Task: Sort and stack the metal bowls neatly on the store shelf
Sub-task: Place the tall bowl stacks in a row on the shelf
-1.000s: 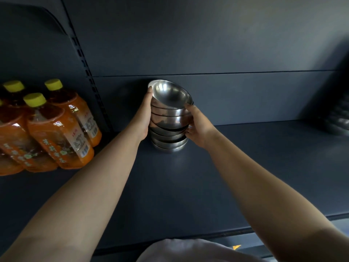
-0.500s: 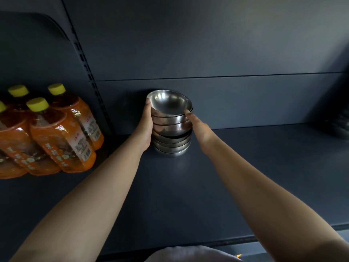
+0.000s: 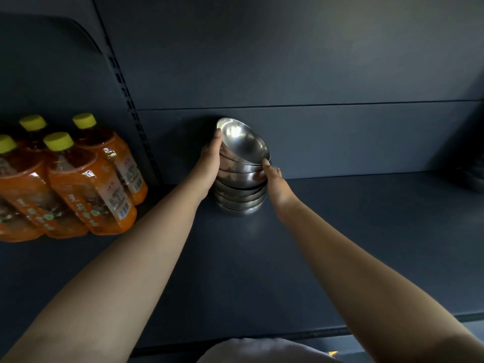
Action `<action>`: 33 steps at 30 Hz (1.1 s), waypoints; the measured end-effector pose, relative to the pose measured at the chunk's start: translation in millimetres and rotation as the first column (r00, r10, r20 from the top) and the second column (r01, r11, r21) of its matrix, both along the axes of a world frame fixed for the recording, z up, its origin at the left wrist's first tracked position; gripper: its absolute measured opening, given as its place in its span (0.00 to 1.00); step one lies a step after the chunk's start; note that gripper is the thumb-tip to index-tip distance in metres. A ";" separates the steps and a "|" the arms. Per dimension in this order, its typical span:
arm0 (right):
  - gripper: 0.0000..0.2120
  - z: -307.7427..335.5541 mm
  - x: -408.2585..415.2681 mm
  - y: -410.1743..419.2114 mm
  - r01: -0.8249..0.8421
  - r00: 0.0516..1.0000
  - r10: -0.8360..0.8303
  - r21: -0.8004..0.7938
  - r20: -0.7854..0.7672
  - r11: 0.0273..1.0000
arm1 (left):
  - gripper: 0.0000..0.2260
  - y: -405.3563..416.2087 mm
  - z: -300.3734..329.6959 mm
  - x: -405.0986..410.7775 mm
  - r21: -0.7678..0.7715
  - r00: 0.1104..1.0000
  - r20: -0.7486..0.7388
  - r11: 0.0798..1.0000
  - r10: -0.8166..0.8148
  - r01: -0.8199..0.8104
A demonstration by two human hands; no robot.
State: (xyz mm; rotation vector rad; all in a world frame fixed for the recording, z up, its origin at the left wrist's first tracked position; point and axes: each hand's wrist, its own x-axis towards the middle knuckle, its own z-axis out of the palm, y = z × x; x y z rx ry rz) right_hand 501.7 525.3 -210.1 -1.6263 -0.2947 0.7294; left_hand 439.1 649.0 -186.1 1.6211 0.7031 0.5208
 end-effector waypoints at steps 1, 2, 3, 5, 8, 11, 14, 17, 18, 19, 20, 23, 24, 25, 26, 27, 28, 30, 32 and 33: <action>0.29 -2.3 0.5 -0.5 -0.001 1.000 0.001 0.036 -0.014 0.999 | 0.20 1.1 -1.9 -0.3 0.009 1.000 0.004 1.000 0.005 -0.005; 0.30 -2.1 -0.9 -1.2 -0.006 1.000 0.008 0.068 -0.029 0.998 | 0.20 1.2 -2.8 -1.0 0.018 1.000 0.008 1.000 0.011 -0.011; 0.29 -2.4 -1.9 -1.2 -0.016 0.999 0.019 0.088 -0.037 0.996 | 0.19 2.3 -4.3 -1.0 0.013 1.000 0.010 1.000 0.017 -0.017; 0.27 -1.8 -2.6 -2.0 -0.040 0.999 0.042 0.076 -0.022 0.996 | 0.19 3.1 -6.5 -0.6 -0.014 0.999 0.031 0.999 0.030 -0.030; 0.27 3.3 -1.1 -5.9 -0.076 0.997 0.075 0.010 0.025 0.997 | 0.22 1.1 -10.3 0.1 -0.133 0.998 0.043 0.990 0.053 -0.047; 0.27 -1.3 5.6 -9.7 -0.076 0.997 0.076 0.006 0.021 0.997 | 0.21 -6.7 -11.9 -1.5 -0.160 0.998 0.038 0.986 0.042 -0.036; 0.39 0.0 -4.4 -2.9 -0.067 0.997 0.067 -0.002 0.031 0.998 | 0.24 -7.2 -10.0 -3.5 -0.252 0.996 0.085 0.968 0.032 -0.010; 0.62 -40.6 14.3 10.0 -0.096 0.994 0.094 0.025 0.053 0.995 | 0.29 -5.1 -12.7 -8.4 -0.327 0.994 0.107 0.945 0.037 0.000; 0.60 -32.6 9.7 7.6 -0.089 0.996 0.089 0.007 0.022 0.996 | 0.30 -4.3 -15.2 -8.5 -0.325 0.994 0.105 0.946 0.036 0.000; 0.54 -17.1 -0.1 3.4 -0.075 0.997 0.075 0.004 -0.003 0.997 | 0.30 -3.7 -17.1 -8.2 -0.321 0.994 0.101 0.947 0.034 0.000; 0.45 -8.1 -6.1 1.6 -0.063 0.998 0.063 0.018 -0.019 0.998 | 0.30 -4.4 -17.0 -8.5 -0.325 0.995 0.098 0.946 0.033 0.001; 0.39 -9.1 -4.5 3.3 -0.057 0.998 0.059 0.066 -0.025 0.996 | 0.29 -6.3 -18.3 -8.2 -0.346 0.994 0.093 0.938 0.063 -0.027; 0.44 -8.9 -5.7 5.0 -0.057 0.998 0.059 0.077 -0.022 0.995 | 0.29 -6.9 -20.6 -8.1 -0.346 0.993 0.101 0.938 0.069 -0.030; 0.51 -9.3 -5.3 6.5 -0.063 0.998 0.065 0.086 -0.023 0.994 | 0.28 -8.1 -23.3 -8.4 -0.345 0.991 0.114 0.938 0.066 -0.023; 0.57 -13.3 -2.8 9.1 -0.059 0.998 0.062 0.091 -0.031 0.994 | 0.28 -9.4 -25.8 -8.7 -0.349 0.991 0.124 0.937 0.058 -0.011; 0.59 -14.2 -1.4 10.2 -0.058 0.998 0.061 0.092 -0.029 0.994 | 0.28 -10.6 -27.4 -9.3 -0.357 0.990 0.128 0.934 0.055 -0.006; 0.60 -16.1 0.6 10.8 -0.061 0.998 0.063 0.085 -0.020 0.995 | 0.28 -10.5 -28.7 -9.2 -0.367 0.990 0.129 0.930 0.057 -0.006; 0.57 -16.1 2.1 11.1 -0.049 0.999 0.050 0.079 -0.015 0.996 | 0.29 -8.4 -29.7 -8.4 -0.382 0.990 0.130 0.924 0.061 -0.007; 0.54 -13.6 2.8 9.8 -0.039 0.999 0.039 0.046 0.001 0.998 | 0.30 -8.2 -28.5 -8.5 -0.381 0.990 0.115 0.924 0.082 -0.032; 0.50 -13.6 4.2 9.3 -0.043 0.999 0.043 0.040 0.004 0.998 | 0.30 -8.2 -28.8 -8.4 -0.382 0.990 0.110 0.923 0.086 -0.038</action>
